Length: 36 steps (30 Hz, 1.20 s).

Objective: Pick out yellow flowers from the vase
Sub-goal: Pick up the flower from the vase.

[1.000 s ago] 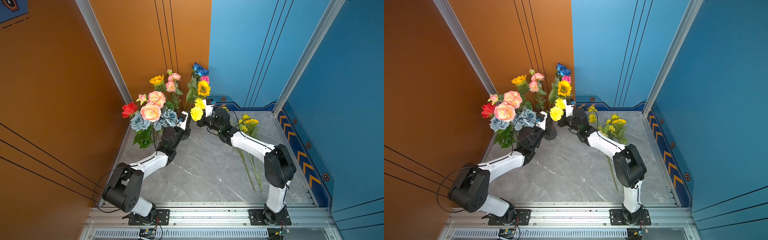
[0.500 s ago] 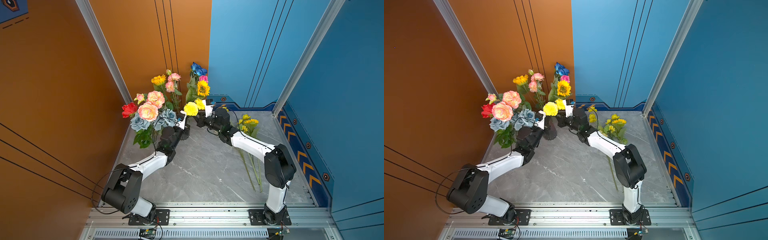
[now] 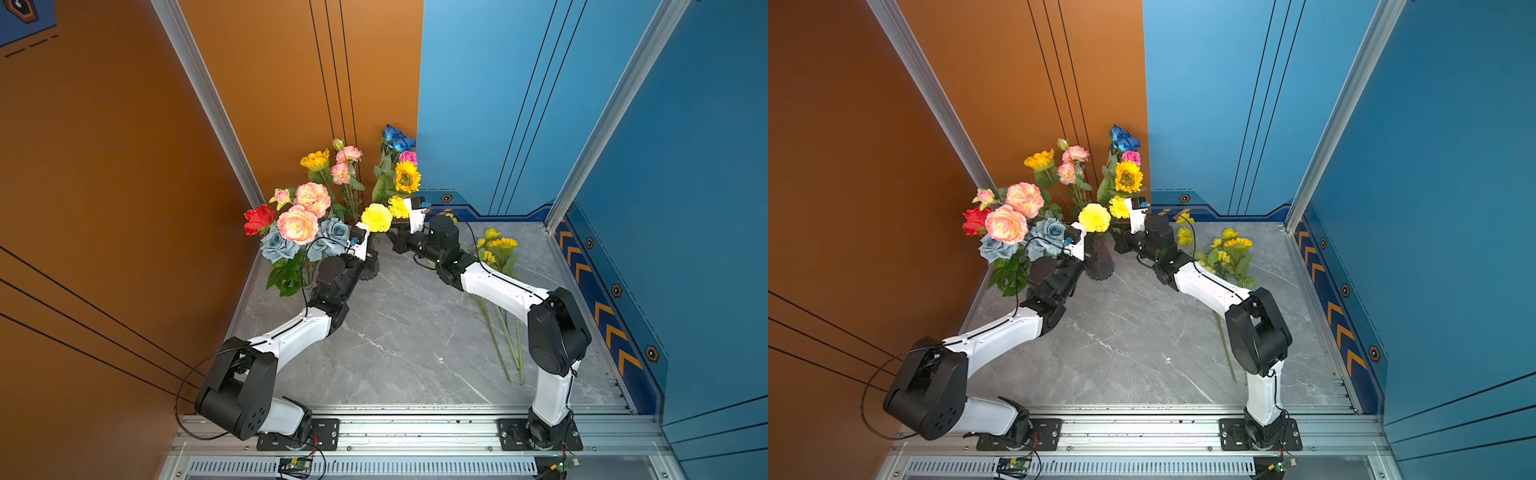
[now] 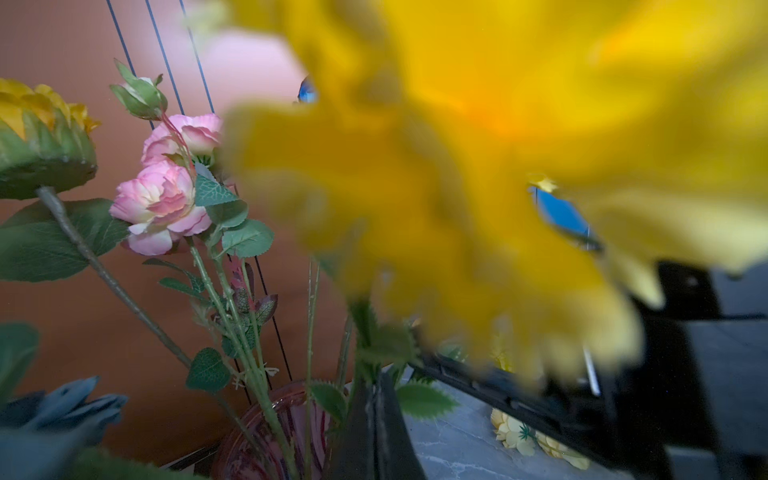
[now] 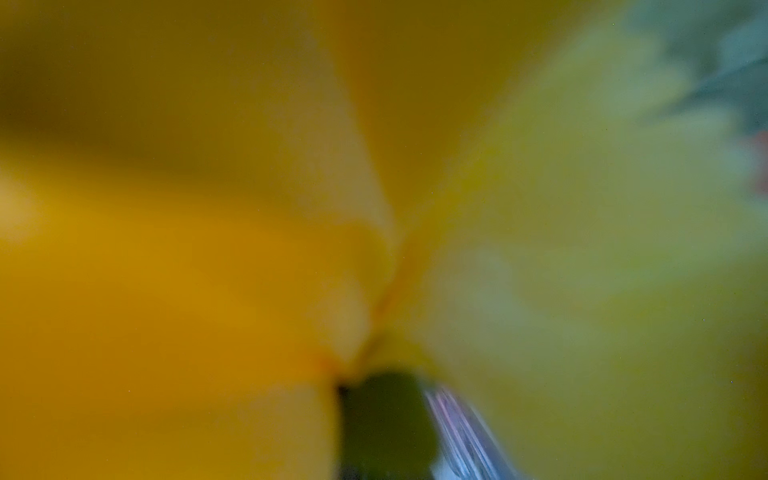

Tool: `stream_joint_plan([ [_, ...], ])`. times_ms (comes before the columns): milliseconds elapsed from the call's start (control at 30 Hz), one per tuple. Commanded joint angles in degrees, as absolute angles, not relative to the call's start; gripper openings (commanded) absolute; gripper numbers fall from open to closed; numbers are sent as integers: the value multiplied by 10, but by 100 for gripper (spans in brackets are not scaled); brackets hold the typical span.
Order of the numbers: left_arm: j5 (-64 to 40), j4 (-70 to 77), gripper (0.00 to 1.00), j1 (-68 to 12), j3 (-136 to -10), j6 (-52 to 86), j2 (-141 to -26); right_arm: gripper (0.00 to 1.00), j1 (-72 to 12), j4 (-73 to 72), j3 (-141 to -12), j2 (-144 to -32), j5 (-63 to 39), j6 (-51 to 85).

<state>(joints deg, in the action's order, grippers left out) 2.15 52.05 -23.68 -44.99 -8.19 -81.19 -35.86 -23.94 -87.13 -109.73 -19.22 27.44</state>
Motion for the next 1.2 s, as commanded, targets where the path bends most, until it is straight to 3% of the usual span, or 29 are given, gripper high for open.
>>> stream_joint_plan([
  [0,34,527,5,-242,-445,-89,-795,13,-370,-220,-897,-1123,-179,271],
  [67,35,527,5,-243,-445,-89,-791,13,-373,-213,-908,-1133,-177,271],
  [267,38,526,5,-247,-440,-88,-778,32,-378,-203,-919,-1152,-164,268],
  [400,40,526,5,-252,-437,-89,-770,33,-377,-201,-916,-1155,-158,267],
  [500,41,526,5,-254,-434,-91,-766,45,-377,-201,-913,-1151,-156,266],
  [1000,60,513,1,-275,-422,-105,-713,59,-371,-203,-884,-1116,-147,265],
  [1167,64,495,0,-279,-427,-98,-695,74,-370,-190,-865,-1089,-145,254],
])
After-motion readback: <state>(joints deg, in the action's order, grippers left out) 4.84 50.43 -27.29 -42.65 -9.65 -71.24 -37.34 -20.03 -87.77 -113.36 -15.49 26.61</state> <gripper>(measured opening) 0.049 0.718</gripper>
